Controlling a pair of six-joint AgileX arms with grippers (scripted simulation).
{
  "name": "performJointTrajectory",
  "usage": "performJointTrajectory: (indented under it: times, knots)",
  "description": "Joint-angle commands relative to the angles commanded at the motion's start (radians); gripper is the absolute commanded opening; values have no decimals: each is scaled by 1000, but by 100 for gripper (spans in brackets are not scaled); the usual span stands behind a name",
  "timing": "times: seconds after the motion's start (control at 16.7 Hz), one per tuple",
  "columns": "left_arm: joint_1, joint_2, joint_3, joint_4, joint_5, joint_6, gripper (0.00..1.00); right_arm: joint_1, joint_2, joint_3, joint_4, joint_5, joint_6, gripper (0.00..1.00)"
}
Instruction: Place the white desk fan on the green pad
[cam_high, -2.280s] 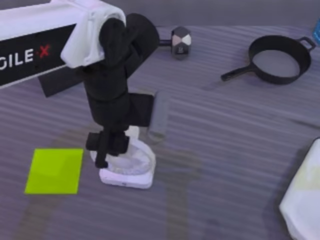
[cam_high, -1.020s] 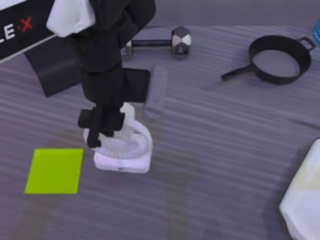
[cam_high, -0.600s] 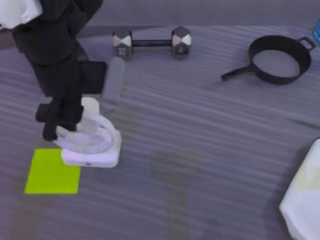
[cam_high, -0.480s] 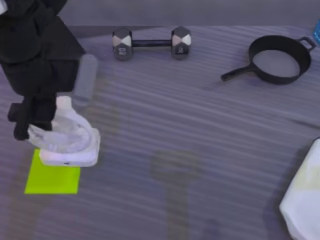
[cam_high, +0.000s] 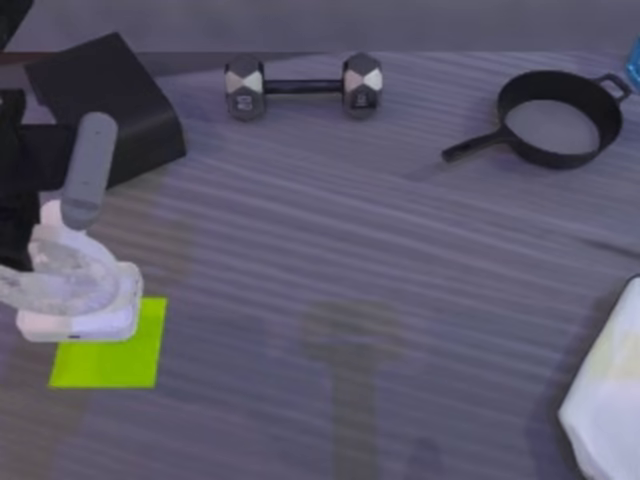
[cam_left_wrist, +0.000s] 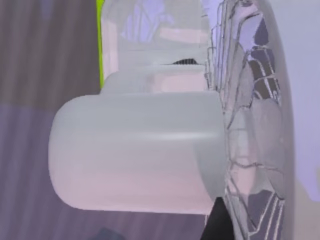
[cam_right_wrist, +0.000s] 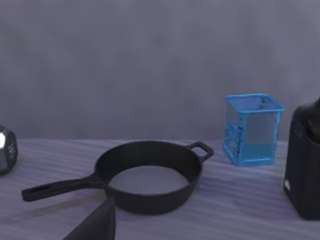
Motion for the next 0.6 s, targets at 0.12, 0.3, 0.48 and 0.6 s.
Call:
performJointTrajectory:
  times: [0.12, 0.3, 0.48, 0.6]
  knots:
    - [-4, 5, 0, 5, -1, 0, 0, 0, 0, 0, 0, 0, 0, 100]
    - [-1, 10, -52, 61, -1, -2, 0, 0, 0, 0, 0, 0, 0, 100]
    - [0, 17, -111, 128, 0, 0, 0, 0, 0, 0, 0, 0, 0, 100]
    - [0, 17, -119, 137, 0, 0, 0, 0, 0, 0, 0, 0, 0, 100]
